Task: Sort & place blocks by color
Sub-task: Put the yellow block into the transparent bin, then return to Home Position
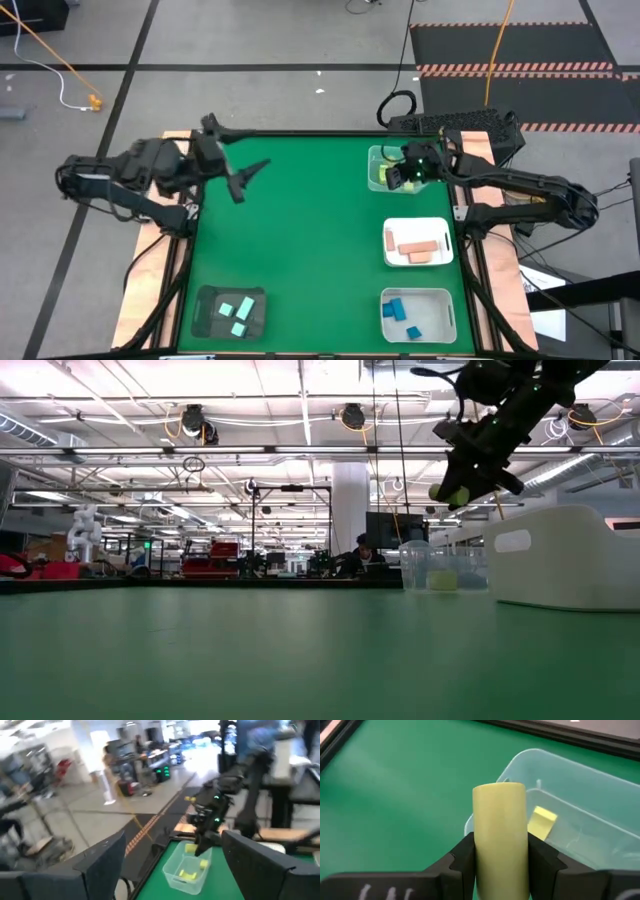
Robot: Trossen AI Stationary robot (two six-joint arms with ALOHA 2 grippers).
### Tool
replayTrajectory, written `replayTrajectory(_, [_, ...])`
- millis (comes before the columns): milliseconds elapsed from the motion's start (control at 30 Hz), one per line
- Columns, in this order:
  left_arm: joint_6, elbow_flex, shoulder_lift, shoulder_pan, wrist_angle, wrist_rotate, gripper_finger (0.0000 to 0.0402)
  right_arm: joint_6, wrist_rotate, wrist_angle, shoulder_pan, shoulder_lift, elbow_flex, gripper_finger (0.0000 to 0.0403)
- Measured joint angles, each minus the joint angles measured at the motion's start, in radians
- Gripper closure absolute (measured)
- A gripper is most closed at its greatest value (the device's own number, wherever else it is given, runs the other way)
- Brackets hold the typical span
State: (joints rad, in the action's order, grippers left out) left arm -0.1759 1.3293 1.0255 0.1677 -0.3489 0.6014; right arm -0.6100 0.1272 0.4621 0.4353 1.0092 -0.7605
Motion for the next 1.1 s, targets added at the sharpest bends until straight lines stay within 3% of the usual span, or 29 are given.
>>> replayTrajectory(200, [0.263,0.000,-0.091,-0.019,-0.204,0.107,0.0073,0.001,-0.001,-0.006,0.049,0.000,0.013,0.0289])
replayTrajectory(467, [0.415,0.000,-0.139,-0.030,-0.368,0.108,0.0082,-0.079,-0.001,-0.034,0.070,-0.001,0.088,0.0137])
replayTrajectory(633, [0.546,0.000,-0.181,-0.030,-0.494,0.086,0.0084,-0.086,-0.009,-0.099,0.070,-0.006,0.090,0.0084])
replayTrajectory(833, [0.605,0.000,-0.259,-0.020,-0.596,-0.008,0.0076,-0.045,-0.028,-0.218,0.069,-0.050,0.090,0.0071])
replayTrajectory(1100, [0.609,-0.061,-0.366,0.023,-0.653,-0.018,0.0084,-0.006,-0.025,-0.223,0.069,-0.145,0.090,0.0070])
